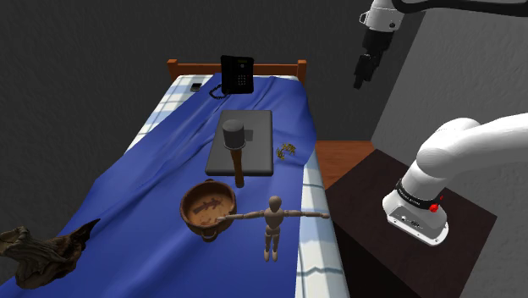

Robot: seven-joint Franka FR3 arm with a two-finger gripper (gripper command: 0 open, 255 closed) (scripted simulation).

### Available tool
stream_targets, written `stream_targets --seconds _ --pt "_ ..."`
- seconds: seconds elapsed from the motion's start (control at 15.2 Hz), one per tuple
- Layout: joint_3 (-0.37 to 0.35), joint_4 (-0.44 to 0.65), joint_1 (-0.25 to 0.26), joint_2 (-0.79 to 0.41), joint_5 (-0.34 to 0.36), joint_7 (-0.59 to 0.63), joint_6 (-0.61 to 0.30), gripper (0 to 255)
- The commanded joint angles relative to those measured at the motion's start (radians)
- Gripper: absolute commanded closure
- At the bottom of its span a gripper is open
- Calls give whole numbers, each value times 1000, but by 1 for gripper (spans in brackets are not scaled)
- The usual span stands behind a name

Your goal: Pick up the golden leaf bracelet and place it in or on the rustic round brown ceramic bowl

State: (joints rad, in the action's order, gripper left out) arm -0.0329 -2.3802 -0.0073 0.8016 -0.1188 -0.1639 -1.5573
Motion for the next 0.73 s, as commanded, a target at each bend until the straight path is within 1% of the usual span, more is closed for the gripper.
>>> stream_targets --seconds 0.0,0.33,0.66 --pt "0 0 0 0 0 0 0 0" --pt "1 -64 54 -113 10 -140 -178 0" --pt "-3 -96 106 -254 15 -274 -353 0"
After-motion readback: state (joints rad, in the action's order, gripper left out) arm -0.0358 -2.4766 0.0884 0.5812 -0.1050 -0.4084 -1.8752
